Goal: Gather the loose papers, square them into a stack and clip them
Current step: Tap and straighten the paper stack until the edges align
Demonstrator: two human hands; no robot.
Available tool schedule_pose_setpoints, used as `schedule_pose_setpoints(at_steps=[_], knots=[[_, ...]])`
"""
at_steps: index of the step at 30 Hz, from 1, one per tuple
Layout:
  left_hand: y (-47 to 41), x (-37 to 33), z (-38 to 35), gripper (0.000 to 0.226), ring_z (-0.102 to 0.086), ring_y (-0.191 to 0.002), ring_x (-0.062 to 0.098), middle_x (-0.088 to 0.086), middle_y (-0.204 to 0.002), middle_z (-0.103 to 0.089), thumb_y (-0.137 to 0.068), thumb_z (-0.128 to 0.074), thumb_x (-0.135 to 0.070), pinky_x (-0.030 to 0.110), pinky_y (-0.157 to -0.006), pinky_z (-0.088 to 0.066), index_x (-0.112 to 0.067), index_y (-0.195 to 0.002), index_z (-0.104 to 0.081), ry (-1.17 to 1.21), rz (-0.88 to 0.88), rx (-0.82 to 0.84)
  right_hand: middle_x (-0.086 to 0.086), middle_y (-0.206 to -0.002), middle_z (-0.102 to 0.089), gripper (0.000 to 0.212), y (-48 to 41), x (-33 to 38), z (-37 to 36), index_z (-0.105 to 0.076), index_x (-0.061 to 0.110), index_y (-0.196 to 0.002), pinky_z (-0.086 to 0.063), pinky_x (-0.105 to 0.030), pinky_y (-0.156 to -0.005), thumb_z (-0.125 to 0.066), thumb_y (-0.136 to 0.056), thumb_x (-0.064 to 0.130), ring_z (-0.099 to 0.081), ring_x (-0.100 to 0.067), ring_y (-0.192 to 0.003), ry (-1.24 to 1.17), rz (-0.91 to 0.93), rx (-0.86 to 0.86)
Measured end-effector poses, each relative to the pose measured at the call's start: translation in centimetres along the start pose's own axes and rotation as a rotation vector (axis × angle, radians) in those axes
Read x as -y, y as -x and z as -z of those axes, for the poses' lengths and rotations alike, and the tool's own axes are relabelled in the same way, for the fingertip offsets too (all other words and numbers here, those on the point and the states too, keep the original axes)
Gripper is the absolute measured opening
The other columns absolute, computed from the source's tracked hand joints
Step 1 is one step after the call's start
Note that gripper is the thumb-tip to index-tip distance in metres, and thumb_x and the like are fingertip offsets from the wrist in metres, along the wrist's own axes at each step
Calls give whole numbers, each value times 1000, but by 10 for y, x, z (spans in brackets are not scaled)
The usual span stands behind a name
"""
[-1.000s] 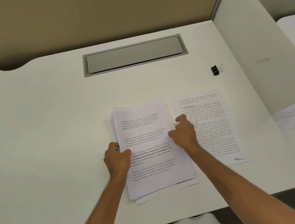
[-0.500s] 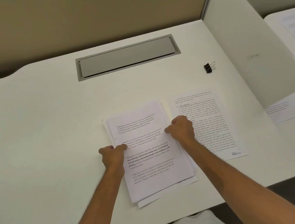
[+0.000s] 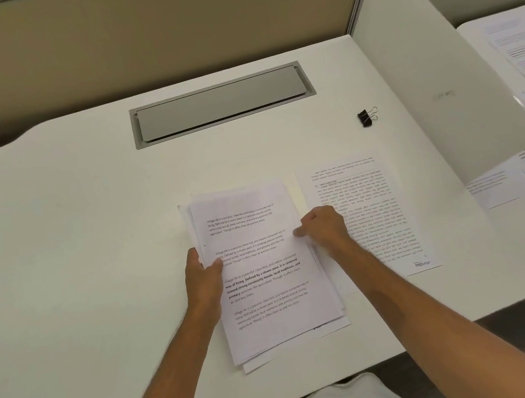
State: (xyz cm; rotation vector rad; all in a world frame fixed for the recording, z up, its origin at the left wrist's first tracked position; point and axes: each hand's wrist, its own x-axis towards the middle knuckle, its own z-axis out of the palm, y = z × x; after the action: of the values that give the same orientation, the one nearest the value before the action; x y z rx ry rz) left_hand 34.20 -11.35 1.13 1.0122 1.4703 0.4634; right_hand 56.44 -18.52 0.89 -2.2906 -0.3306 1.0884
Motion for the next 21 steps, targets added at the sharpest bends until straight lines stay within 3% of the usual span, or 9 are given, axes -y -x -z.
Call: schedule_pose_setpoints(at_steps=[5, 7, 9, 12, 16, 21], knots=[[5, -7, 10, 34, -71, -102, 22, 3, -119, -70, -101, -52, -1, 44, -86, -61, -23, -127, -55, -13, -169, 57, -1, -77, -64, 26, 1, -4, 6, -59, 13, -72, -45, -29, -62, -83, -72, 4, -57, -16, -68, -131, 29, 42], [5, -10, 15, 38, -73, -102, 21, 0, -118, -72, -100, -52, -1, 45, -85, -61, -23, -130, -56, -1, -211, 107, -2, -88, -68, 28, 4, -6, 9, -63, 12, -91, -49, -31, -66, -84, -73, 8, -61, -17, -77, -198, 26, 66], [3, -14, 20, 39, -74, -102, 23, -1, -117, -73, -100, -52, -1, 49, -83, -62, -27, -128, -59, -1, -252, 151, -3, -99, -69, 46, 10, -9, 13, -59, 13, -112, -53, -34, -71, -84, -74, 7, -65, -20, -87, -303, 41, 120], [1, -21, 23, 42, -73, -103, 26, -2, -116, -74, -99, -53, 0, 52, -84, -61, -34, -121, -62, 5, -285, 199, -9, -113, -72, 56, 18, -14, 21, -56, 11, -128, -58, -38, -76, -81, -78, 3, -72, -28, -101, -451, 128, 234], [-2, -29, 22, 42, -72, -106, 31, 6, -118, -74, -98, -53, 7, 52, -87, -59, -25, -123, -62, 103, -266, 255, -4, -119, -75, 42, 28, -22, 36, -65, 13, -128, -59, -40, -88, -73, -87, 7, -72, -23, -108, -432, 220, 387], [-2, -37, 9, 41, -73, -103, 28, 11, -120, -72, -97, -52, 9, 40, -78, -63, -11, -133, -56, 206, -201, 267, -6, -113, -77, 37, 30, -33, 55, -65, 12, -128, -61, -36, -81, -69, -91, 4, -74, -23, -102, -365, 250, 402]])
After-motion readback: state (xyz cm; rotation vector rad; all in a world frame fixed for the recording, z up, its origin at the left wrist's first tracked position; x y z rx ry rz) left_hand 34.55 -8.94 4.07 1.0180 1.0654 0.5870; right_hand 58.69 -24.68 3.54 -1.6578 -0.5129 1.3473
